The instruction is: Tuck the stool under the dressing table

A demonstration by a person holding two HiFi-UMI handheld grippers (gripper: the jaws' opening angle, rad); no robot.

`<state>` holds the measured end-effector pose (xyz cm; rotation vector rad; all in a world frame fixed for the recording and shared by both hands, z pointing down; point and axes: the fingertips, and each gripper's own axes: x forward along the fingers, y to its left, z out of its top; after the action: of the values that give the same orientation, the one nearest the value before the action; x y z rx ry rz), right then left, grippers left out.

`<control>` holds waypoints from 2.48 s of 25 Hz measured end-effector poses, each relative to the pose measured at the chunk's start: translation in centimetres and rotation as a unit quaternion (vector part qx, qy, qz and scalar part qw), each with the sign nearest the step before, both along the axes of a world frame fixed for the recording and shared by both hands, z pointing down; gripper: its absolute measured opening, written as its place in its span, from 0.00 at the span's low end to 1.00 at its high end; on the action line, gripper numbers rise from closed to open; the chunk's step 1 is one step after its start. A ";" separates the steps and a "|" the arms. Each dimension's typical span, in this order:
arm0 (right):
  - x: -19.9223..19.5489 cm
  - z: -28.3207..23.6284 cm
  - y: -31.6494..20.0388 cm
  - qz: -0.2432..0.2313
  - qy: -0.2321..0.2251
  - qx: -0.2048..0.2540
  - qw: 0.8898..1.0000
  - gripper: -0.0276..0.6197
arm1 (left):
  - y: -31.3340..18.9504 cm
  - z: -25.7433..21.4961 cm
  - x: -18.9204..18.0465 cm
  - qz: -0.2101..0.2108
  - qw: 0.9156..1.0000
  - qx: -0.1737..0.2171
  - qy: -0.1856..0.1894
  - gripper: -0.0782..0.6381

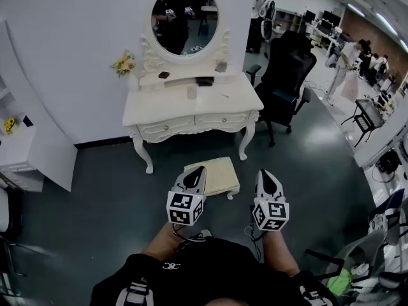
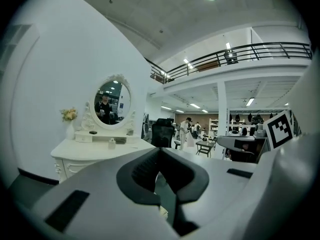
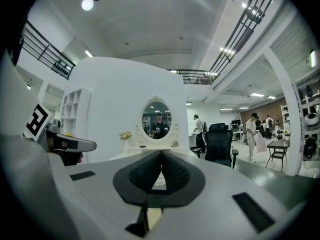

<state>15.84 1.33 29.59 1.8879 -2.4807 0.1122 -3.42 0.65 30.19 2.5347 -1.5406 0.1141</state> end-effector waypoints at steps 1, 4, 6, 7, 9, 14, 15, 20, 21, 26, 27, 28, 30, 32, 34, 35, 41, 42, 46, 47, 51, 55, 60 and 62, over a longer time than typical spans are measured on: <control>-0.5 0.2 -1.6 -0.002 0.001 -0.003 1.000 0.07 | -1.6 0.2 -0.4 -0.001 1.000 -0.002 -0.001 0.13; -1.9 0.6 -5.8 -0.011 0.008 -0.013 1.000 0.07 | -5.8 0.9 -1.5 -0.004 1.000 -0.012 0.001 0.13; -2.6 1.1 -8.0 -0.017 0.013 -0.020 1.000 0.07 | -8.0 1.6 -2.1 -0.007 1.000 -0.019 0.003 0.13; -2.9 1.4 -9.0 -0.020 0.015 -0.022 0.999 0.07 | -8.9 1.9 -2.4 -0.008 1.000 -0.023 0.003 0.13; -3.2 1.8 -10.5 -0.024 0.018 -0.027 0.999 0.07 | -10.3 2.4 -2.6 -0.008 1.000 -0.028 0.003 0.13; -3.8 3.1 -13.7 -0.029 0.024 -0.049 0.998 0.07 | -12.8 3.8 -3.3 -0.014 0.999 -0.048 0.006 0.13; -4.0 3.3 -14.2 -0.034 0.029 -0.052 0.998 0.07 | -13.2 4.2 -3.6 -0.019 0.998 -0.054 0.008 0.13; -4.3 4.4 -18.0 -0.054 0.036 -0.059 0.996 0.07 | -15.9 5.1 -4.2 -0.037 0.998 -0.058 0.001 0.13; -4.3 4.8 -19.0 -0.060 0.034 -0.063 0.996 0.07 | -16.5 5.1 -4.3 -0.045 0.997 -0.057 0.000 0.13; -4.2 5.7 -23.6 -0.100 0.036 -0.073 0.992 0.07 | -19.4 5.6 -4.6 -0.089 0.994 -0.070 -0.006 0.13; -4.1 5.9 -24.8 -0.105 0.035 -0.076 0.991 0.07 | -20.1 5.8 -4.7 -0.099 0.992 -0.073 -0.008 0.13; -3.8 6.2 -25.9 -0.106 0.031 -0.079 0.991 0.07 | -20.8 6.1 -4.8 -0.109 0.991 -0.076 -0.010 0.13; -3.1 6.8 -28.1 -0.104 0.020 -0.086 0.991 0.07 | -22.1 6.8 -5.0 -0.126 0.989 -0.082 -0.011 0.13; -2.6 7.5 -30.0 -0.108 0.016 -0.093 0.990 0.07 | -23.1 7.6 -5.0 -0.141 0.986 -0.087 -0.015 0.13; -2.4 8.5 -31.5 -0.123 0.020 -0.103 0.987 0.07 | -23.8 8.5 -5.0 -0.156 0.983 -0.093 -0.022 0.13; -2.4 9.1 -32.1 -0.132 0.022 -0.109 0.985 0.07 | -24.2 9.0 -5.0 -0.164 0.981 -0.097 -0.025 0.13; -2.8 13.9 -35.1 -0.190 0.038 -0.145 0.970 0.12 | -25.6 13.2 -5.5 -0.204 0.969 -0.138 -0.031 0.13; -3.0 15.0 -35.3 -0.201 0.043 -0.155 0.966 0.15 | -25.8 14.2 -5.5 -0.204 0.968 -0.146 -0.030 0.14; -3.4 19.7 -35.5 -0.237 0.060 -0.203 0.948 0.23 | -25.6 18.4 -4.5 -0.177 0.966 -0.187 -0.017 0.34; -3.3 21.0 -35.5 -0.243 0.063 -0.216 0.944 0.25 | -25.5 19.5 -4.2 -0.170 0.965 -0.197 -0.021 0.36; -2.8 26.5 -35.2 -0.256 0.064 -0.275 0.925 0.35 | -24.6 24.4 -3.7 -0.154 0.960 -0.232 -0.028 0.43; -2.4 31.8 -34.5 -0.264 0.075 -0.319 0.907 0.39 | -23.7 29.3 -4.1 -0.159 0.952 -0.261 -0.022 0.44; -2.7 38.4 -34.1 -0.254 0.102 -0.353 0.895 0.39 | -22.8 36.1 -5.3 -0.150 0.942 -0.297 -0.038 0.44; -3.1 41.3 -33.9 -0.252 0.116 -0.356 0.892 0.39 | -22.6 39.0 -5.8 -0.142 0.940 -0.306 -0.053 0.45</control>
<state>12.75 -32.60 70.87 0.8894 -2.2209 0.6340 -9.21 -21.94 69.24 1.8340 -1.5762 0.5958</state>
